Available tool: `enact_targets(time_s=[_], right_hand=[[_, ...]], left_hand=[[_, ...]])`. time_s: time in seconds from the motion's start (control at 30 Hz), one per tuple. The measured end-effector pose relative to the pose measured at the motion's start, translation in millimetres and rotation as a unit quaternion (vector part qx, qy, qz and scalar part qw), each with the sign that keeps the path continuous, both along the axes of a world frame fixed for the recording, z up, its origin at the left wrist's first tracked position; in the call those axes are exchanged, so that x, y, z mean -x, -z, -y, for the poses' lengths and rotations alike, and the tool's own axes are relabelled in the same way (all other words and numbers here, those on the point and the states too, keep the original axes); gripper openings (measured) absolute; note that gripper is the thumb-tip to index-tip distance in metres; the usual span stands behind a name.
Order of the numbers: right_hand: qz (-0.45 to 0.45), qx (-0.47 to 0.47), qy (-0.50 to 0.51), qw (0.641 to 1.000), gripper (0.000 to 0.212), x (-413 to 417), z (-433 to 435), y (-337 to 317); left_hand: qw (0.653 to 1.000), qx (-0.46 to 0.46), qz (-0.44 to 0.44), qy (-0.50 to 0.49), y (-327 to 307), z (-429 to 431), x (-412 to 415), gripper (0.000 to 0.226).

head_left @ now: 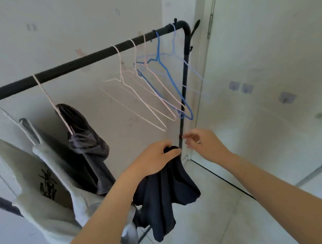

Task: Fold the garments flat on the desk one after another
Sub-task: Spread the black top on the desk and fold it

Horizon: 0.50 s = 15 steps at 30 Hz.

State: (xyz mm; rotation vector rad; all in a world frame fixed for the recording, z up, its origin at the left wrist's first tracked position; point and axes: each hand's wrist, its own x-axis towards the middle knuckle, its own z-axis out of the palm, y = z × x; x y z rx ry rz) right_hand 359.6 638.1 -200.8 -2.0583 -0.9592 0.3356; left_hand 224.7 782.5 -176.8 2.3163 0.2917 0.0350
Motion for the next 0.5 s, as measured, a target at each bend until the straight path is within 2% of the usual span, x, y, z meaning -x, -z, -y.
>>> enact_targets(time_s=[0.13, 0.23, 0.33, 0.4, 0.43, 0.5], right_hand=[[-0.064, 0.18, 0.021, 0.981, 0.036, 11, 96, 84], [-0.163, 0.242, 0.052, 0.955, 0.046, 33, 173, 128], [-0.289, 0.204, 0.087, 0.931, 0.077, 72, 244, 153], [-0.3, 0.167, 0.135, 0.93, 0.097, 92, 282, 170], [-0.292, 0.151, 0.171, 0.929, 0.099, 100, 297, 175], [-0.27, 0.099, 0.253, 0.924, 0.082, 114, 336, 181]], left_hand=[[0.998, 0.021, -0.001, 0.053, 2, 52, -24, 0.039], [0.995, 0.019, -0.006, 0.098, -3, 105, -42, 0.039], [0.989, 0.03, -0.008, 0.143, -8, 170, -58, 0.038], [0.985, 0.028, -0.004, 0.172, -12, 215, -65, 0.038], [0.981, 0.022, -0.006, 0.191, -13, 236, -68, 0.039], [0.972, 0.007, -0.009, 0.235, -17, 290, -71, 0.04]])
